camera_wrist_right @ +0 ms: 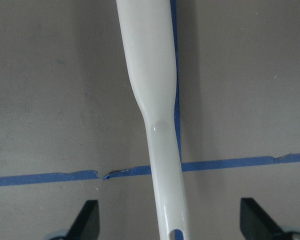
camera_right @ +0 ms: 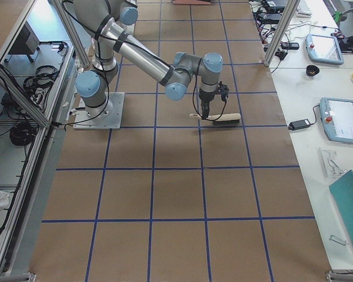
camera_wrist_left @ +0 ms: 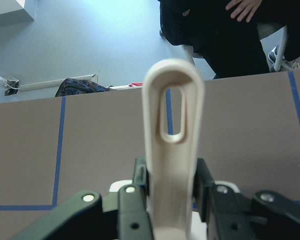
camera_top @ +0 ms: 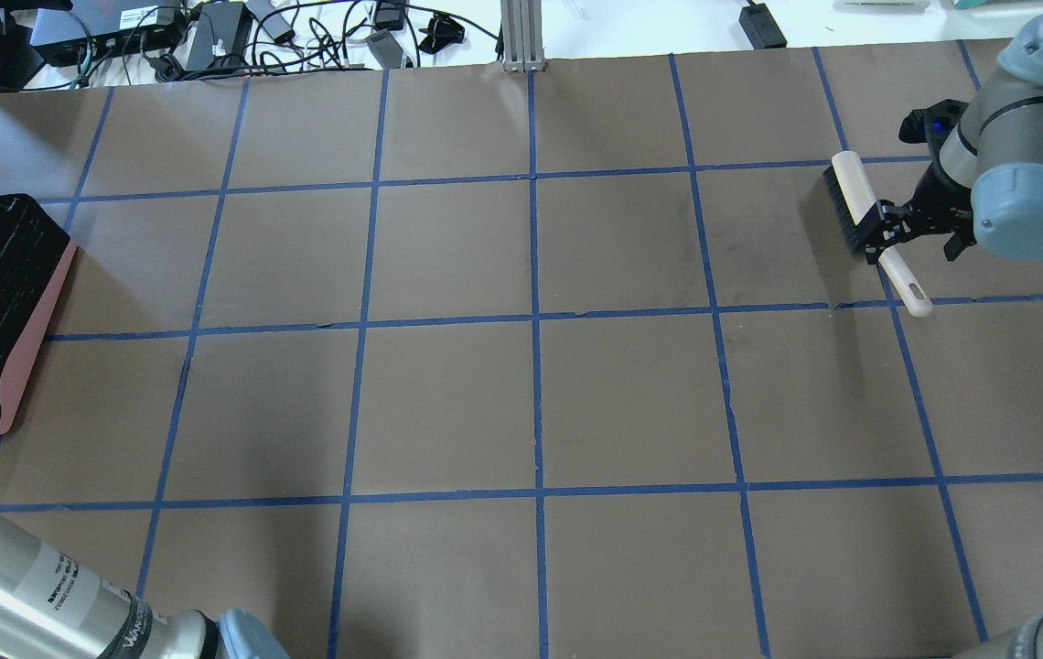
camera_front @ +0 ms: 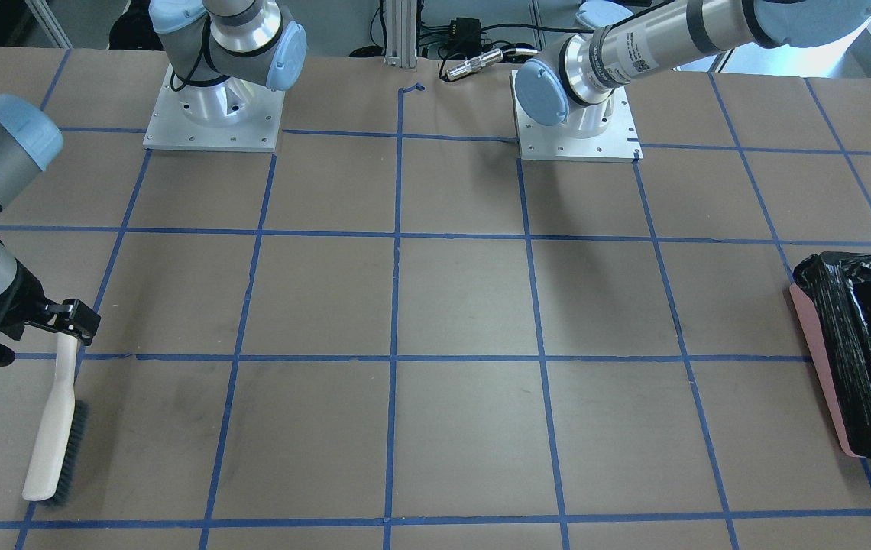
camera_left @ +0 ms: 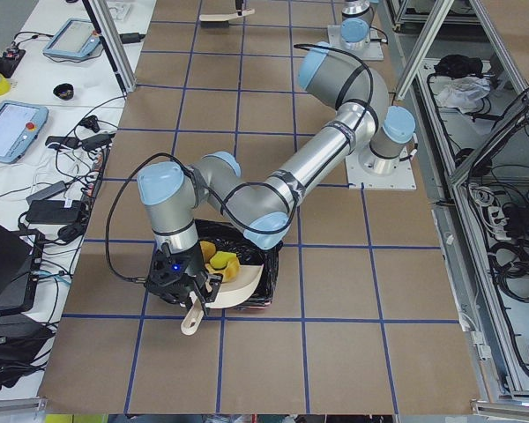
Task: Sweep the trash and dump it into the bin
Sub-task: 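Lower the brush to the table and release it with the right gripper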
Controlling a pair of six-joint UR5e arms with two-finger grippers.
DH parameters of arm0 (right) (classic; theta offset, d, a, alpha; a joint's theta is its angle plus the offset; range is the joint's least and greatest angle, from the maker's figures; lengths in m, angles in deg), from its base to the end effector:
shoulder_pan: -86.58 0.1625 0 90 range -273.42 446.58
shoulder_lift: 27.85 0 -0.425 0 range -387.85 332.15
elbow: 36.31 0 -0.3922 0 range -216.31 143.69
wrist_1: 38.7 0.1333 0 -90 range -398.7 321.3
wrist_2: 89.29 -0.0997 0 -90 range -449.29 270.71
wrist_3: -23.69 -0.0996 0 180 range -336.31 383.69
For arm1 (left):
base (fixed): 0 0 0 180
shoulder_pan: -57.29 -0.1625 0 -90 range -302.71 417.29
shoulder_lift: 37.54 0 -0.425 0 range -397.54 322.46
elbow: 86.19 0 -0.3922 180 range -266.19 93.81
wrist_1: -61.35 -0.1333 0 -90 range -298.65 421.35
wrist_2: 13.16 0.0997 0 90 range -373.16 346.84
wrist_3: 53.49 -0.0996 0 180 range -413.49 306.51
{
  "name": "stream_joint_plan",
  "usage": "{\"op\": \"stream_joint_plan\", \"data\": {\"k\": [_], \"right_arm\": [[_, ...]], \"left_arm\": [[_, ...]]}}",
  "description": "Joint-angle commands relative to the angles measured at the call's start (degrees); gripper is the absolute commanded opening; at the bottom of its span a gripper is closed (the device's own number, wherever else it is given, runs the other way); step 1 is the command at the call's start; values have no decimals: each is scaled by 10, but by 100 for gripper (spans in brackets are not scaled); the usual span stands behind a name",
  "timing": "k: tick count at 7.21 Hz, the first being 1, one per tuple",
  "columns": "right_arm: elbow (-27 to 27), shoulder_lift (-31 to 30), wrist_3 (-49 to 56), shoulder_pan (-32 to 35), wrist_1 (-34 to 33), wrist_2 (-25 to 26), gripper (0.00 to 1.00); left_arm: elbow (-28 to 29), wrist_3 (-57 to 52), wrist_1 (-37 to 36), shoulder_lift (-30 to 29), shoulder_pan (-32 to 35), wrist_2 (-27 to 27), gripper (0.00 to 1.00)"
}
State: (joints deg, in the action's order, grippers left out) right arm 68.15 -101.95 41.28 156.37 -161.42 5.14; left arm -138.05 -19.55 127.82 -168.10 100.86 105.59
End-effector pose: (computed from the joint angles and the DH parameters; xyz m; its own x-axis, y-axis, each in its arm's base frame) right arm -0.0751 -0.5676 0.2779 -0.9951 0.0478 0.0860 0.0466 0.9988 -0.0159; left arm 0.5155 -0.6082 0.4233 -0.0198 -0.9850 -0.1712 -0.8281 0.1121 -0.5493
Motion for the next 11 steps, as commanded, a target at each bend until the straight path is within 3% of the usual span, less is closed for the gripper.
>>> {"op": "stream_joint_plan", "data": {"k": [1,3,4,6,9,11], "right_arm": [[-14,-43,0,3,27,-4,100],[-99,-74,-1,6,171,-11,100],[-131,-84,-2,18,213,-20,100],[-141,-126,-85,84,262,-22,100],[-140,-168,-136,137,314,-64,100],[-140,-170,-188,167,316,-65,100]], "left_arm": [[-100,-13,-123,17,6,11,0],[-105,-25,-123,31,6,10,0],[-80,-32,-102,33,6,9,0],[15,-39,45,30,6,0,0],[20,-44,95,49,16,-96,0],[20,-37,186,58,56,-151,0]]}}
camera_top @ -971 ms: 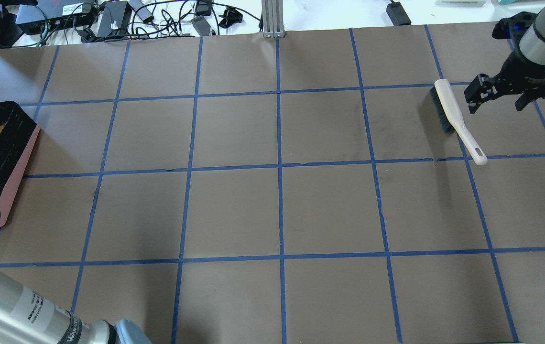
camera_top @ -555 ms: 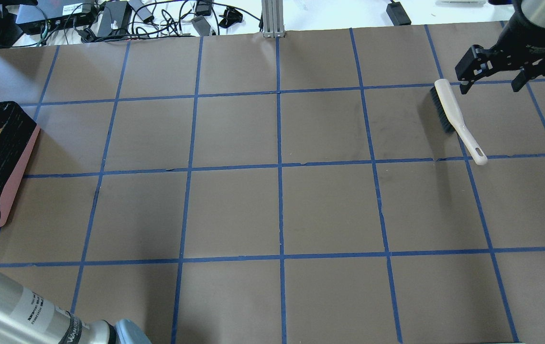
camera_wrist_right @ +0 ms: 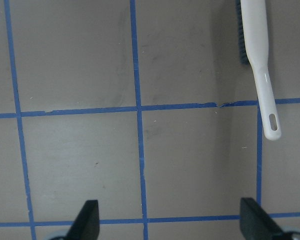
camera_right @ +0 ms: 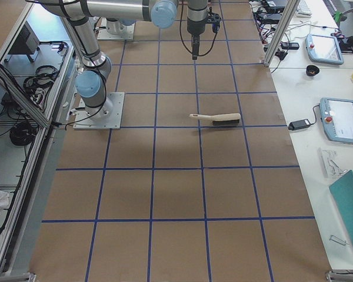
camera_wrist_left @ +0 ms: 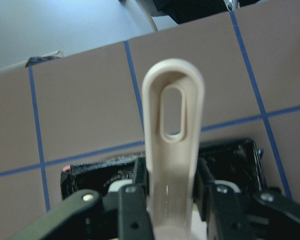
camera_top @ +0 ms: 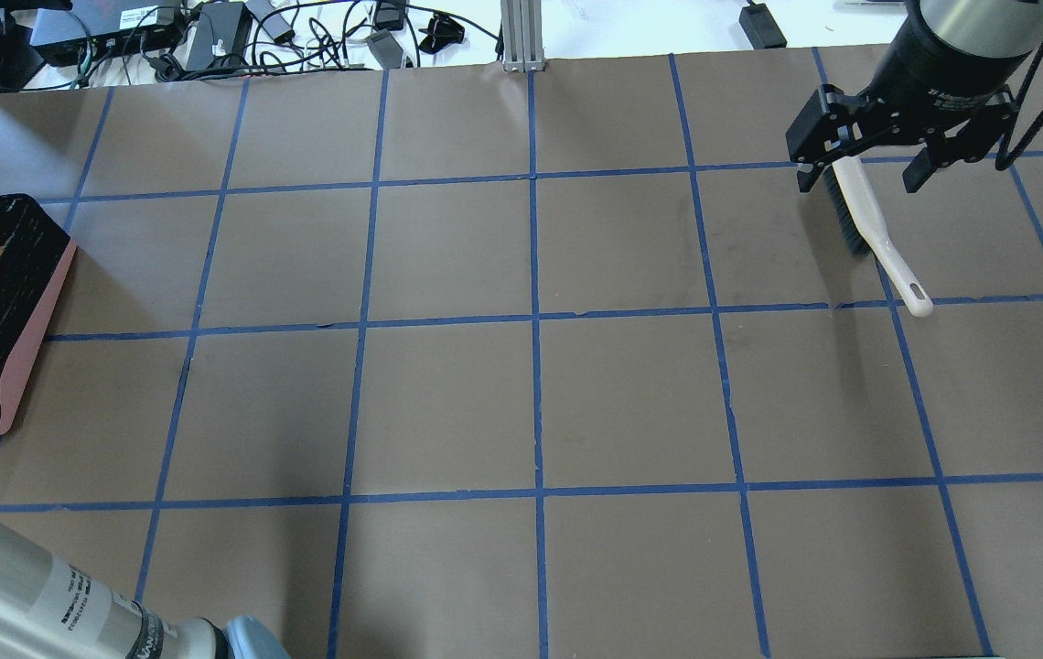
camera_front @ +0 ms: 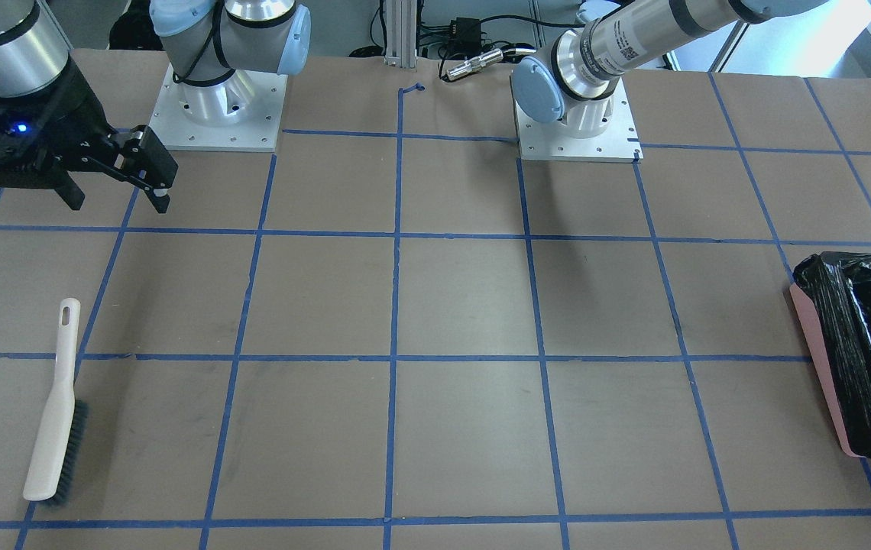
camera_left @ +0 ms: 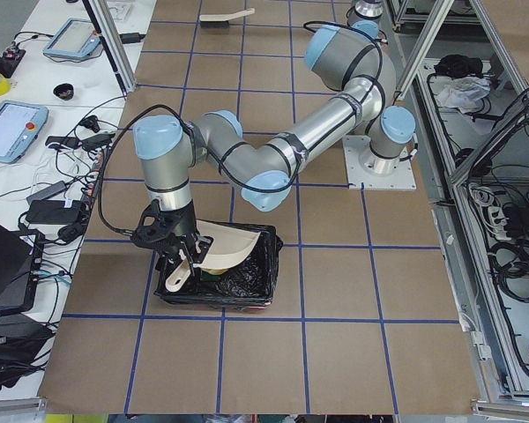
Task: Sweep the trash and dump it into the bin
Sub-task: 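Lower the brush to the table and release it with the right gripper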
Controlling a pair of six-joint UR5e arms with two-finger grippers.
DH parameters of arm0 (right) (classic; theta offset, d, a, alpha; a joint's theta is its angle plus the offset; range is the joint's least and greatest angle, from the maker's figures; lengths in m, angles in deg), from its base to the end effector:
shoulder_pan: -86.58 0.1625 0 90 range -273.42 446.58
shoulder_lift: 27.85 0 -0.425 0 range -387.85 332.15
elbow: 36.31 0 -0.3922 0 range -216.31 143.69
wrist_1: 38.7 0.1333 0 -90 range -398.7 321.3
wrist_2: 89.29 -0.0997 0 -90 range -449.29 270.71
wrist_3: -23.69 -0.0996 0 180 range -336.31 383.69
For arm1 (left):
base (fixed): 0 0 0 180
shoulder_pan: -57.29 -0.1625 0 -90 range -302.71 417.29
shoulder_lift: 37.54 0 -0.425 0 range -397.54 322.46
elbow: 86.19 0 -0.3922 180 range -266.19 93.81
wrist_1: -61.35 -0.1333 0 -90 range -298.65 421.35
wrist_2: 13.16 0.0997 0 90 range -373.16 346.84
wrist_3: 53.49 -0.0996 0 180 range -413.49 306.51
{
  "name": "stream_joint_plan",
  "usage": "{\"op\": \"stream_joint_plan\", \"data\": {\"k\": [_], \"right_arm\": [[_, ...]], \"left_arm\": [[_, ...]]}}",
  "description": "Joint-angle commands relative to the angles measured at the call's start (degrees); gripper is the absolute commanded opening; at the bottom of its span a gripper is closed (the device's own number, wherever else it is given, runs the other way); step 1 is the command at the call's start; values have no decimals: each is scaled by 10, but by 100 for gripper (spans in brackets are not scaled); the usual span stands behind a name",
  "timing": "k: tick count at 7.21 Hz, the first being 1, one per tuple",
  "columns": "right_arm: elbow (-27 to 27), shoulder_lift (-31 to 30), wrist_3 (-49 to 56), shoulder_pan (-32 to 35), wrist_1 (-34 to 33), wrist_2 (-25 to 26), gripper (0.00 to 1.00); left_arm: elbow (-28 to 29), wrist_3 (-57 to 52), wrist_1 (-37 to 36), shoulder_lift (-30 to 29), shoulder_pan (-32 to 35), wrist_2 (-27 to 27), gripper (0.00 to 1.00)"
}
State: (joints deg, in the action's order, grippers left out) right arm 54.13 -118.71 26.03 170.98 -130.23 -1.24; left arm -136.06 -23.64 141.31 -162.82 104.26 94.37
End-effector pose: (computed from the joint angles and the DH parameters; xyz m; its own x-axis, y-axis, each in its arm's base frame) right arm 0.0883 -0.4998 0.4942 -0.9979 0.0557 -0.0326 0.0568 0.9978 -0.0354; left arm 0.4411 -0.6239 0.4764 -0.2305 -0.9651 -0.1246 -0.8926 0.2607 -0.3678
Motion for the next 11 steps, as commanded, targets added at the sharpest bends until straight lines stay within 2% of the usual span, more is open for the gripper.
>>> {"op": "stream_joint_plan", "data": {"k": [1,2,5,11], "right_arm": [[0,1,-72,48,3,3,100],[0,2,-73,59,2,5,100],[6,-2,-64,60,-1,-4,100],[5,-3,-64,60,-7,5,100]], "left_arm": [[0,18,88,6,45,-70,0],[-1,41,105,7,69,-98,0],[-13,168,106,-5,130,-113,0],[-13,408,99,-76,230,-120,0]]}}
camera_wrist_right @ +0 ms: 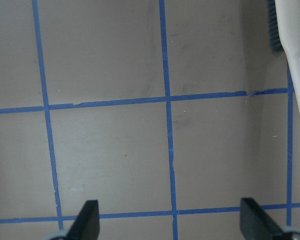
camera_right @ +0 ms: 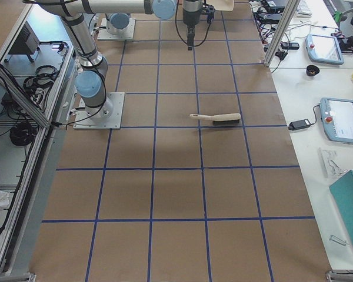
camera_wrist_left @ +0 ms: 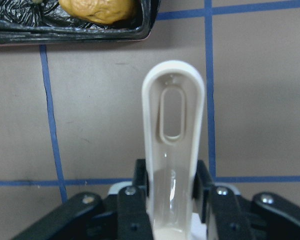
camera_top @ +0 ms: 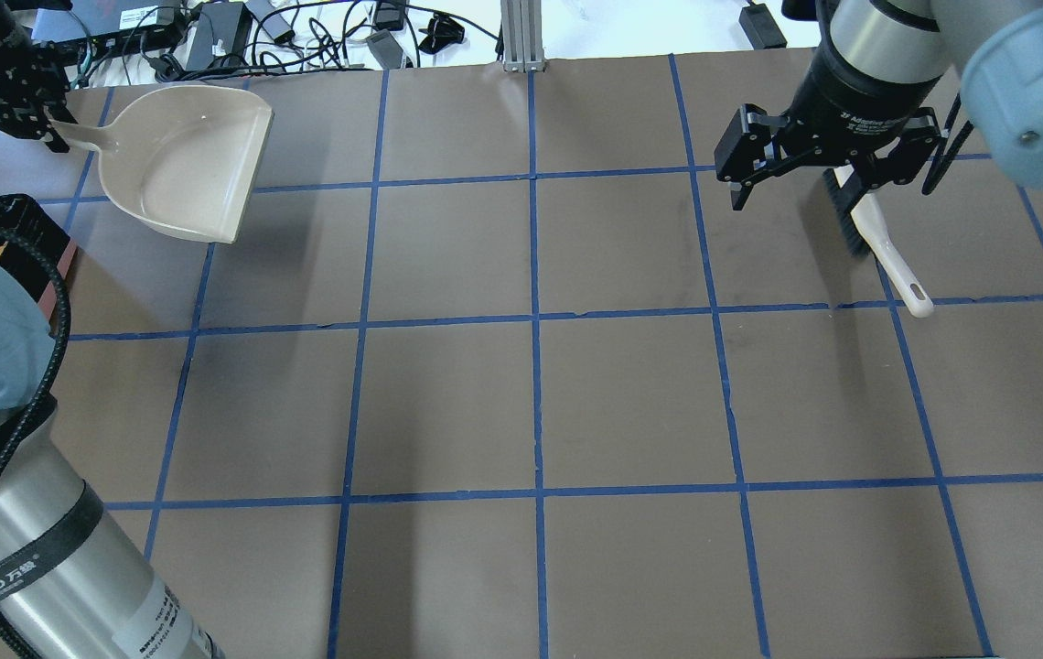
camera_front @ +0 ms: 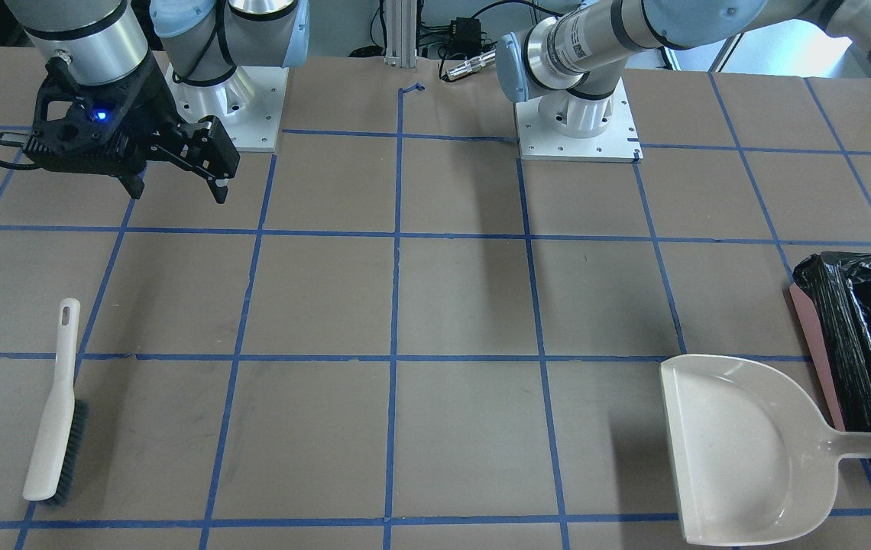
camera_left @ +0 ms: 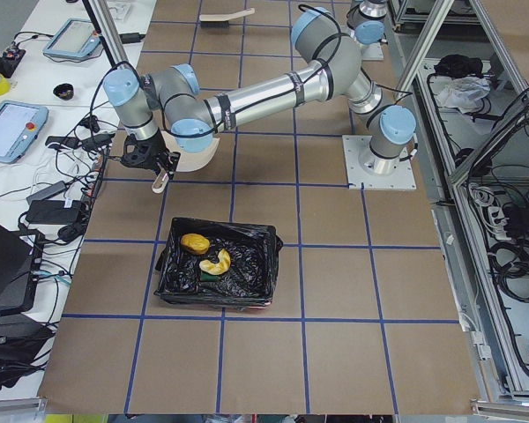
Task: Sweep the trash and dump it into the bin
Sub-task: 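Bring the empty dustpan back and set it on the table with the left gripper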
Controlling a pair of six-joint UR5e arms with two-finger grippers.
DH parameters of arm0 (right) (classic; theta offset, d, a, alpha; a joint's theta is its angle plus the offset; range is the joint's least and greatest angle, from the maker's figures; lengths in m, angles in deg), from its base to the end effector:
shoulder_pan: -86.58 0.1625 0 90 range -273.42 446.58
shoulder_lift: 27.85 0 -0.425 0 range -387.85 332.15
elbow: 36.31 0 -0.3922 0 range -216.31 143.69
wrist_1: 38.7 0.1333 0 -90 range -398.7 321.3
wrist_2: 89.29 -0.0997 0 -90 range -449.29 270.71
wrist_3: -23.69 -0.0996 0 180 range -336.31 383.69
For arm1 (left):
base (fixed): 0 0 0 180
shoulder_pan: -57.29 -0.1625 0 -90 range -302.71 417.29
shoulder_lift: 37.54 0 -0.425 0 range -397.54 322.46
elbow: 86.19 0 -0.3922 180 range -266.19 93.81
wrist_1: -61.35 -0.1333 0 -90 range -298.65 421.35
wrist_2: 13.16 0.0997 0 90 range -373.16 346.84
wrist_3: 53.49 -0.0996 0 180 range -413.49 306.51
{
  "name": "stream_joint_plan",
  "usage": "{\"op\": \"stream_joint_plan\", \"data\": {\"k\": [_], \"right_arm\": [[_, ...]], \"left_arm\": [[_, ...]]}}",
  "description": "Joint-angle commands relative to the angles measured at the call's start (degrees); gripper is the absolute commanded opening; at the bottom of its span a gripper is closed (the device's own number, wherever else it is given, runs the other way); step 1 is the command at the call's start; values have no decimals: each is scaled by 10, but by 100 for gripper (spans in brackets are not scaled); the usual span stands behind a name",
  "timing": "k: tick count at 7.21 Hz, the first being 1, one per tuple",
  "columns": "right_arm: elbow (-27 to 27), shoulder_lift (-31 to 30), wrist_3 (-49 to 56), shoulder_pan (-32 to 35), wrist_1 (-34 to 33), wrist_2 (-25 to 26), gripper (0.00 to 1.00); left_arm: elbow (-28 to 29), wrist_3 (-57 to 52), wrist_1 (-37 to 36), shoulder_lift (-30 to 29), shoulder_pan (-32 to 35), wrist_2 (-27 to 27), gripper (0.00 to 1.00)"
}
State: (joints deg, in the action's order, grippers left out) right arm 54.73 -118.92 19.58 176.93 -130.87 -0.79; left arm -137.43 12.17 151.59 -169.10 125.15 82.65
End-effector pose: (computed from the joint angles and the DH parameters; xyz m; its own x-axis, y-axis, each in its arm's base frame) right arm 0.1389 -0.4869 0.4920 -0.9975 0.0645 -0.0288 0.0656 0.9972 -0.0364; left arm 0.1753 -0.7578 0.3571 -0.0377 -0.9952 -0.0900 -0.9966 0.0441 -0.0702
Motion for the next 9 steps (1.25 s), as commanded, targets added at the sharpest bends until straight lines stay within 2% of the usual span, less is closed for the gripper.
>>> {"op": "stream_joint_plan", "data": {"k": [1,3,4,7,9], "right_arm": [[-1,-2,1,0,0,1,100],[-1,-2,1,0,0,1,100],[0,-1,1,0,0,1,100],[0,-1,2,0,-1,2,100],[2,0,3,0,0,5,100]], "left_arm": [[1,69,-5,-24,35,0,0],[-7,81,-6,-37,71,4,0],[-30,76,-24,-35,91,10,0],[-152,77,-94,4,104,17,0],[-182,82,-95,36,104,22,0]]}}
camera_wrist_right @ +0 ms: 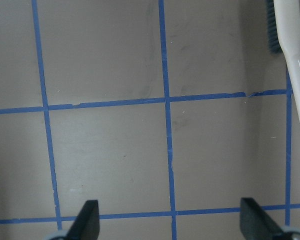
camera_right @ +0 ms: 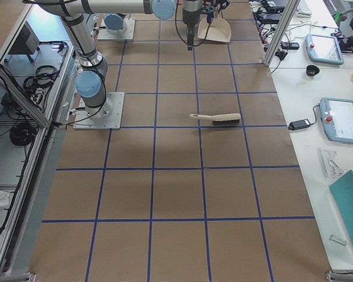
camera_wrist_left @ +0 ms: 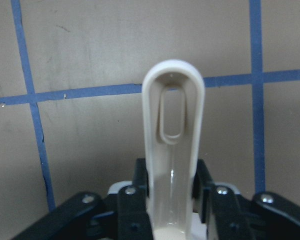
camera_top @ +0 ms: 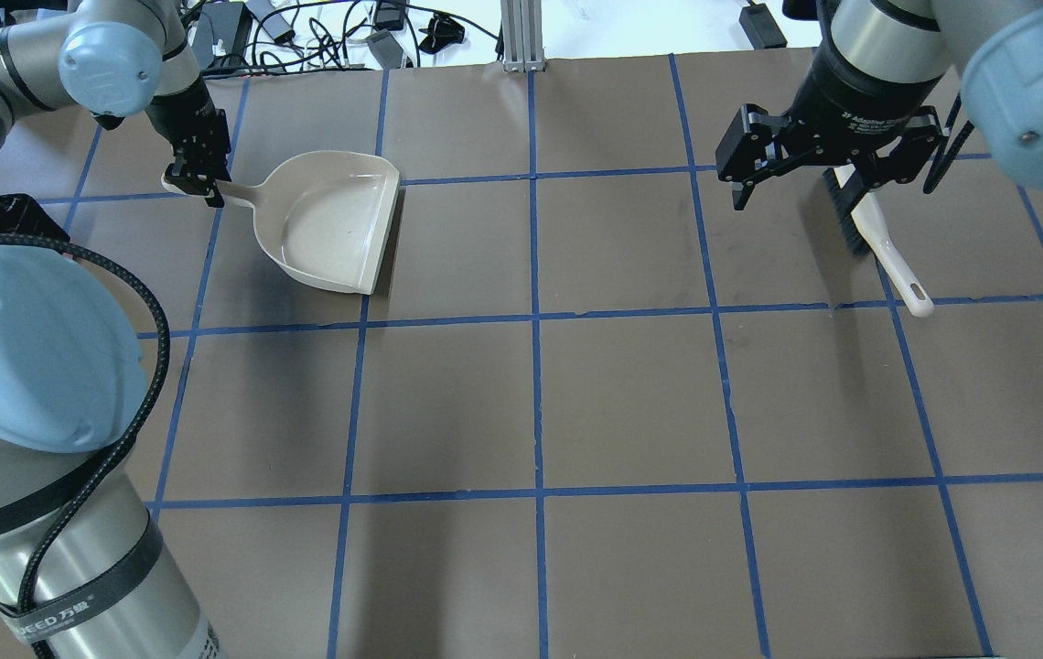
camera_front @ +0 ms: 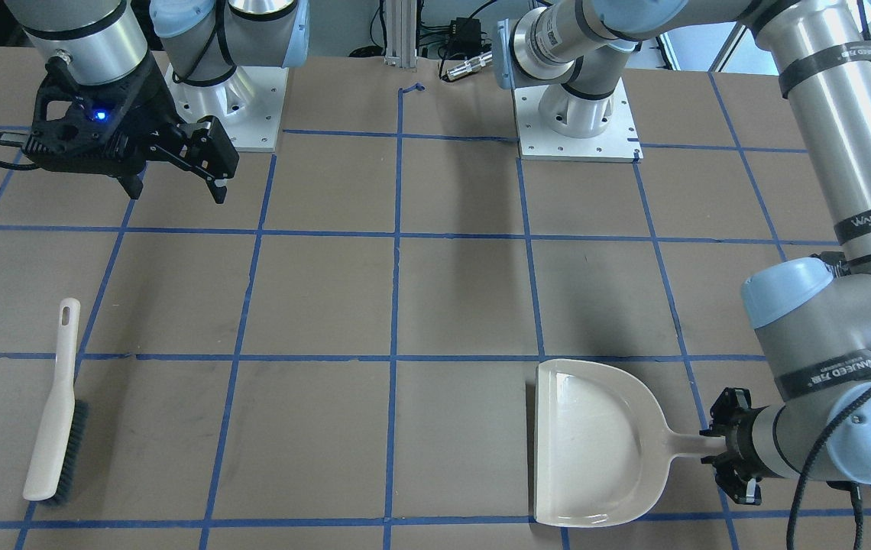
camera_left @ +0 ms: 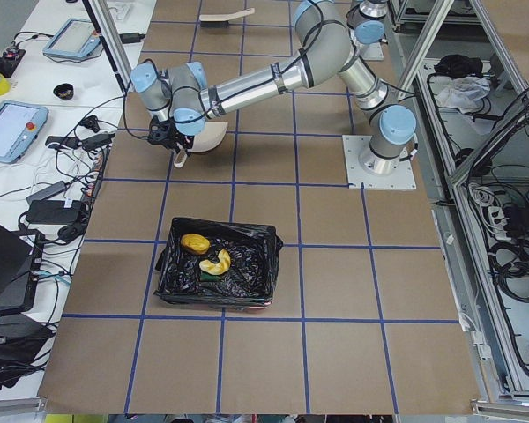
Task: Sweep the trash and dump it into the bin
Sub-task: 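Bring the empty dustpan back and set it on the table with the left gripper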
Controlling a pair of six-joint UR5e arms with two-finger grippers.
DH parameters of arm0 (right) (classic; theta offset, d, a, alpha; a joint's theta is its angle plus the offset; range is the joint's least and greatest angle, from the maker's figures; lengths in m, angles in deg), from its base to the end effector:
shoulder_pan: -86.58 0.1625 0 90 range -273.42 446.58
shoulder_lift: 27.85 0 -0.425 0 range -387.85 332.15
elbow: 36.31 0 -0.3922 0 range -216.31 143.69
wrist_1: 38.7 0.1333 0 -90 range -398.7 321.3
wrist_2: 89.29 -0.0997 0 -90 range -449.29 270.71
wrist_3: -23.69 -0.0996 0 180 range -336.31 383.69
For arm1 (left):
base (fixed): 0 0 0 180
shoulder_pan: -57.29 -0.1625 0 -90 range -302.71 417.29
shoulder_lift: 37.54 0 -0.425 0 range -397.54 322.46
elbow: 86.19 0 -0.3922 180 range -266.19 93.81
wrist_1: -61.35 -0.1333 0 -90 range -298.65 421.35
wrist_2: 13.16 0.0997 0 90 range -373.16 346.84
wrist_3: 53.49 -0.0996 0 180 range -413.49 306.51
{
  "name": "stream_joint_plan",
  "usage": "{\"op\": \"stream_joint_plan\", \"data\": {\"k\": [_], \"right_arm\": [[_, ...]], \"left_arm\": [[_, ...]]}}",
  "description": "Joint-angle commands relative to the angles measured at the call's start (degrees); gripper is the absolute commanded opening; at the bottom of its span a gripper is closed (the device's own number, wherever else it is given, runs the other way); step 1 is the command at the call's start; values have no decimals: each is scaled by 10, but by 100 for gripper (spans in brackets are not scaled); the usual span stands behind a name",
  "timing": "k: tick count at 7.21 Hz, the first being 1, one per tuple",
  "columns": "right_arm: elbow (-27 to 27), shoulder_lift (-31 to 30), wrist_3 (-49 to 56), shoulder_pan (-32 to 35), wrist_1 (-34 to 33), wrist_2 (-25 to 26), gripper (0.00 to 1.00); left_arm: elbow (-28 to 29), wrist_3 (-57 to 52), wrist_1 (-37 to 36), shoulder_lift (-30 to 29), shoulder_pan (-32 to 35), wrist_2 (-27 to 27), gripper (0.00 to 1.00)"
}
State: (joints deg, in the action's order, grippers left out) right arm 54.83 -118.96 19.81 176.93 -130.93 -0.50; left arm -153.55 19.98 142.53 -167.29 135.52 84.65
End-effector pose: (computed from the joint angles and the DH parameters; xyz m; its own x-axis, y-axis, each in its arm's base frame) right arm 0.1384 -0.4866 0.4915 -0.9979 0.0607 -0.0237 0.0616 0.9974 -0.0369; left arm 0.0319 -0.7401 0.2618 -0.0836 -0.9807 -0.1765 -0.9911 0.1003 -0.0879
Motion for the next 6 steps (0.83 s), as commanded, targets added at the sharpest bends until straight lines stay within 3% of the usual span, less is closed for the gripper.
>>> {"op": "stream_joint_plan", "data": {"k": [1,4,6], "right_arm": [[1,1,1,0,0,10,100],[1,4,1,-1,0,10,100],[0,4,1,-1,-1,9,100]], "left_arm": [[-25,16,-5,20,-2,-1,0],[-33,41,-11,16,-2,-2,0],[-50,42,-53,11,-1,-1,0]]}}
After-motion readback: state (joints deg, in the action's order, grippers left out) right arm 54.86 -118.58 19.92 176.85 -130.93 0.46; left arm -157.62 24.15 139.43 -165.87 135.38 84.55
